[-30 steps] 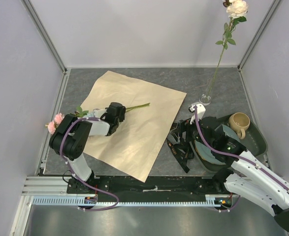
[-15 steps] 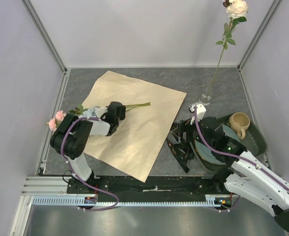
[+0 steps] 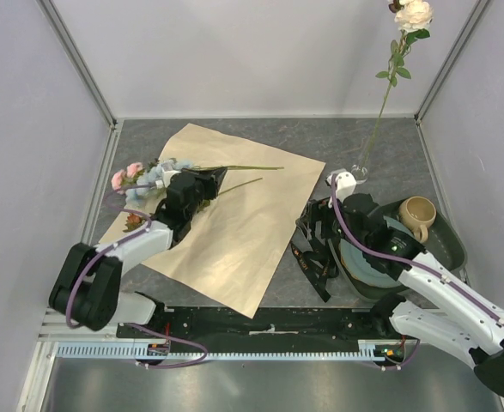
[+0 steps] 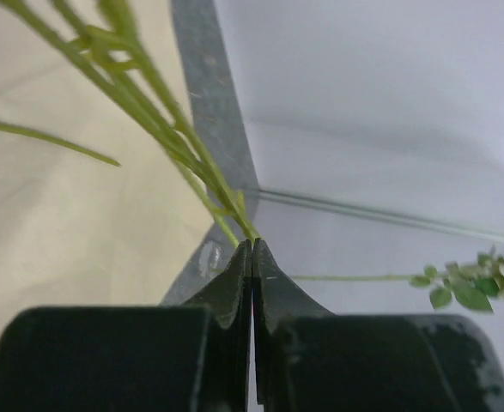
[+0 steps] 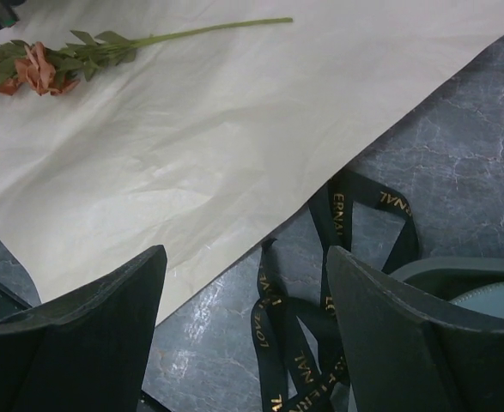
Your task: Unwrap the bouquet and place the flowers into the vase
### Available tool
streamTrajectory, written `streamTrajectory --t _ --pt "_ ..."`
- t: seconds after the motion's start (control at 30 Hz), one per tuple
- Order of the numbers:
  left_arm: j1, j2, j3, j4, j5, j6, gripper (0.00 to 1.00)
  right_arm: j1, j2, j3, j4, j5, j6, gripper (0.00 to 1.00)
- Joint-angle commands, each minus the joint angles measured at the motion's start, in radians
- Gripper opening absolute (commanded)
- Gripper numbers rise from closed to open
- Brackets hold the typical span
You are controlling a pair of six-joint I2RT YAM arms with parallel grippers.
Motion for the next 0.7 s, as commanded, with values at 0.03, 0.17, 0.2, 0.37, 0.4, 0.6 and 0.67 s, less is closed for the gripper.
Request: streamTrajectory --t 0.03,0.17,0.2,0.37,0.4,0.6,0.67 --pt "-0.008 -0.211 -0.069 -0.013 0.144 0.220 0.02 0.006 0.079 0.145 0.018 0.021 -0.015 0.83" --pt "-0.007 -0.400 -0.136 -0.116 0.100 0.294 0.02 0.006 0.175 0.219 0.021 -0.003 -0.014 0.83" --pt "-0.007 -0.457 -0.145 -0.137 0.070 0.319 0.02 0.006 0.189 0.237 0.025 -0.012 -0.003 0.83" --pt "-0.002 -0.551 -0.121 -0.174 0.100 0.541 0.02 0.006 0.280 0.271 0.064 -0.057 0.046 0.84" --pt "-0.002 -0.567 -0.113 -0.176 0.135 0.591 0.02 0.006 0.292 0.285 0.065 -0.069 0.057 0.84" --pt "0.016 -0.456 0.000 -0.413 0.246 0.571 0.20 0.006 0.361 0.348 0.044 -0.097 0.035 0.85" --pt "0.027 -0.376 0.002 -0.394 0.258 0.541 0.53 0.006 0.363 0.355 0.044 -0.097 0.031 0.85"
